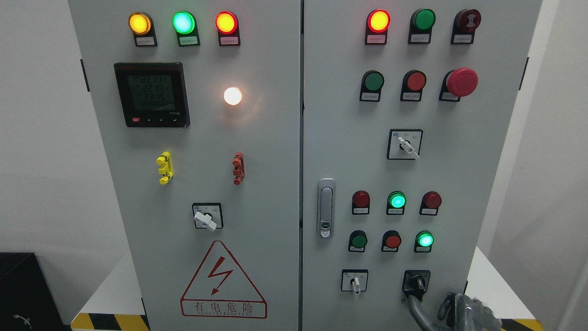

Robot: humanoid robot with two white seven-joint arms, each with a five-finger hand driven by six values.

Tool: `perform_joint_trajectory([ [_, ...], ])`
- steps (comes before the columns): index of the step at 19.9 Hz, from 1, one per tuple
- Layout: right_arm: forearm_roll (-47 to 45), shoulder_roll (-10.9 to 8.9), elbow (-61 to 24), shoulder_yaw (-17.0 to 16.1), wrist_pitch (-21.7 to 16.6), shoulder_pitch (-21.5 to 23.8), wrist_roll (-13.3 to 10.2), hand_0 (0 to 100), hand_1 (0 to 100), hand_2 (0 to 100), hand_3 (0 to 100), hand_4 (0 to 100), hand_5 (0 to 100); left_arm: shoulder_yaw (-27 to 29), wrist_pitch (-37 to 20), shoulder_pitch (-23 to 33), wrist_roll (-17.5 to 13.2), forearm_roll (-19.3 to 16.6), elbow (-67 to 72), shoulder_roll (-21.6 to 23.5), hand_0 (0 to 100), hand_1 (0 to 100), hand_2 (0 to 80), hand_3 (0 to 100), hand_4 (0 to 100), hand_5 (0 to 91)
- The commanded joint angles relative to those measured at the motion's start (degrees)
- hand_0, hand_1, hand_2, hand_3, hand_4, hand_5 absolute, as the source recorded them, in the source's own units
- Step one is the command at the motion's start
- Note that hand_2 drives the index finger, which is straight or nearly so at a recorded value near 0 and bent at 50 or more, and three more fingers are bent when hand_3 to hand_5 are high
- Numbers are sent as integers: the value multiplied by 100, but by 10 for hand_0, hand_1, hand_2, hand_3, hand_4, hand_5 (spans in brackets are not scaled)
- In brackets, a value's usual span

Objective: Flip black knob to close circuit
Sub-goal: 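Raise the right hand up toward the black rotary knob, then twist the black rotary knob with the right hand fingers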

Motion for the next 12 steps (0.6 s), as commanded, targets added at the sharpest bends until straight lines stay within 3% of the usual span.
perform_joint_trajectory([
  [1,16,11,119,-135,6,-48,-10,0,160,805,952,780,819,-123,-4,0,-5,-123,123,-1,120,556,0,0,0,0],
  [12,86,11,119,-241,-29,-57,-19,0,163,804,952,782,817,-123,-4,0,-5,-123,123,-1,120,556,0,0,0,0],
])
